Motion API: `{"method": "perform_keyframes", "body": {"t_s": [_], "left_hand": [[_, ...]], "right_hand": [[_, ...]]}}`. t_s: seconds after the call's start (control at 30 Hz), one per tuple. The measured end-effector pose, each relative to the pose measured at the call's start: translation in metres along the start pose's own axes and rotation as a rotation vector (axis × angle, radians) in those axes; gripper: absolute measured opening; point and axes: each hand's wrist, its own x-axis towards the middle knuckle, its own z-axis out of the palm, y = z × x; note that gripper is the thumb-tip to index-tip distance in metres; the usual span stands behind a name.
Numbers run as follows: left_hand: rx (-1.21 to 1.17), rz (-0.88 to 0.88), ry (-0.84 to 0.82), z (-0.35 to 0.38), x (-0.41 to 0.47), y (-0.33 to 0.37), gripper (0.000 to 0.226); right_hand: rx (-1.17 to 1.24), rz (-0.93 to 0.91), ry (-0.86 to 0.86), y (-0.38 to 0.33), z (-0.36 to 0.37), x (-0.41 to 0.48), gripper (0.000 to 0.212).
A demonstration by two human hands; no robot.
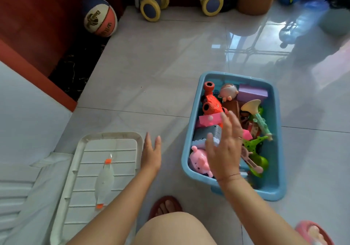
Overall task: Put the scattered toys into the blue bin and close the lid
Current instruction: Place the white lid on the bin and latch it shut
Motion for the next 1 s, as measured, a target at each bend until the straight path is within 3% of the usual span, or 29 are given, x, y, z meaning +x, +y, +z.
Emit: {"method": "perform_keyframes", "body": {"t_s": [0.1,0.17,0.27,0.4,0.53,0.67,0.8,1.0], "left_hand": [[0.122,-0.137,0.231,-0.063,0.008,-0.054,0.061],[0.213,-0.255,0.329,-0.106,0.010,-0.088,0.060],[0.331,-0.411,0.380,-0.159,0.011,-0.139,0.059],[0.375,-0.535,0.341,-0.199,0.002,-0.189,0.067],[0.364,-0.610,0.292,-0.214,-0.002,-0.220,0.071],[0.180,-0.666,0.284,-0.214,0.003,-0.233,0.073],[0.116,-0.735,0.255,-0.216,0.010,-0.219,0.081],[0.003,-0.586,0.188,-0.229,0.011,-0.157,0.056]], "right_hand": [[0.208,-0.236,-0.298,-0.073,0.053,-0.034,0.053],[0.217,-0.249,-0.566,-0.093,0.092,-0.063,0.055],[0.132,-0.055,-0.955,-0.091,0.138,-0.100,0.064],[0.079,0.202,-1.165,-0.071,0.169,-0.137,0.079],[0.081,0.256,-1.262,-0.070,0.184,-0.161,0.085],[0.093,0.262,-1.274,-0.074,0.190,-0.169,0.084],[0.236,0.430,-1.101,-0.070,0.189,-0.157,0.073],[0.400,0.647,-0.976,-0.070,0.165,-0.124,0.066]]}}
